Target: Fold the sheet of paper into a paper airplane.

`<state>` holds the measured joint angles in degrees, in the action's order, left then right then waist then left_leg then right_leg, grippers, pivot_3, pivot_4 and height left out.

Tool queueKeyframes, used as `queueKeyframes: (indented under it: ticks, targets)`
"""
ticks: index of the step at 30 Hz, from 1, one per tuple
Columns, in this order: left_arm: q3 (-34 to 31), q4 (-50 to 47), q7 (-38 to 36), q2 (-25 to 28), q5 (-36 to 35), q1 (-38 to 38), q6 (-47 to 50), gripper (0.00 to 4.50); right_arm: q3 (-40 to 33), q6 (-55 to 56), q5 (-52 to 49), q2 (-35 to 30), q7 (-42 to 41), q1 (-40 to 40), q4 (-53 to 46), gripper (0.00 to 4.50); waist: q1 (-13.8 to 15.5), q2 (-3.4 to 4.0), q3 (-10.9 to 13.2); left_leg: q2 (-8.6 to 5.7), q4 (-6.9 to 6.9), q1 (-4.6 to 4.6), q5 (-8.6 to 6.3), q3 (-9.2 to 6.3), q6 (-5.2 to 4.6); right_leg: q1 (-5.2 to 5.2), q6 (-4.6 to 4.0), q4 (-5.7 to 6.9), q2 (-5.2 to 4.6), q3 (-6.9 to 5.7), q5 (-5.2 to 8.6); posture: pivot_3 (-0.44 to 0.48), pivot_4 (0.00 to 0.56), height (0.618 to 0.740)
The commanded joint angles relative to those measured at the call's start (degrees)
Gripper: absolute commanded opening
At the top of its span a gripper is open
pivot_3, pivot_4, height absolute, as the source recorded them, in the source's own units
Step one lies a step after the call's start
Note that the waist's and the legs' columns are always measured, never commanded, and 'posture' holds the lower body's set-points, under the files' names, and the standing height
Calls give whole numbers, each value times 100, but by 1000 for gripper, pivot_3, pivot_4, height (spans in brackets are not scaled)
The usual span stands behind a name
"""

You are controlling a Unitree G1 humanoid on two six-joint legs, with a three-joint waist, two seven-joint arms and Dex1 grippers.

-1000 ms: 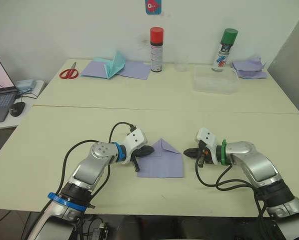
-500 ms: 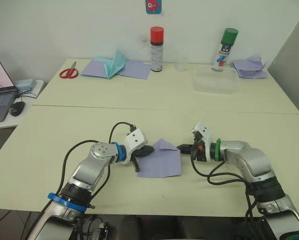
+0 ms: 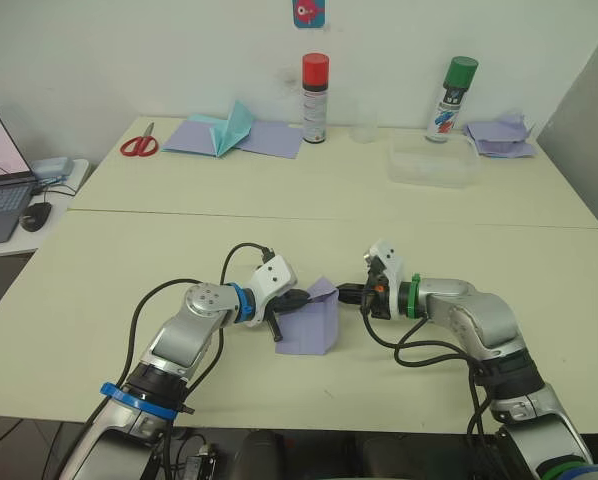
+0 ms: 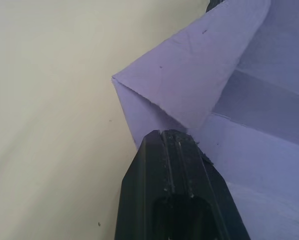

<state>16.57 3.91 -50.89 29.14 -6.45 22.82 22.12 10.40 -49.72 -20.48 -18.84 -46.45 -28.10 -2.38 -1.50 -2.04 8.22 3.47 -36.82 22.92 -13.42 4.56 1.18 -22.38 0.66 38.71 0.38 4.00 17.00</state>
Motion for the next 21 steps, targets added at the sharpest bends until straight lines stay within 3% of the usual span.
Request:
queueKeyframes:
  ticks: [1, 21]
  targets:
    - [190, 247, -28, 23, 214, -76, 138, 30, -17, 127, -71, 97, 53, -189, -13, 0, 0, 0, 0, 0, 0, 0, 0, -1, 0, 0, 0, 0, 0, -1, 0, 0, 150, 740]
    - [252, 297, -571, -253, 77, 207, -382, 30, 43, 404, 98, 245, 230, -289, 361, 0, -4, -2, 7, 0, 15, 25, -1, 3, 1, -29, -8, -8, 1, 0, -4, 0, 150, 740]
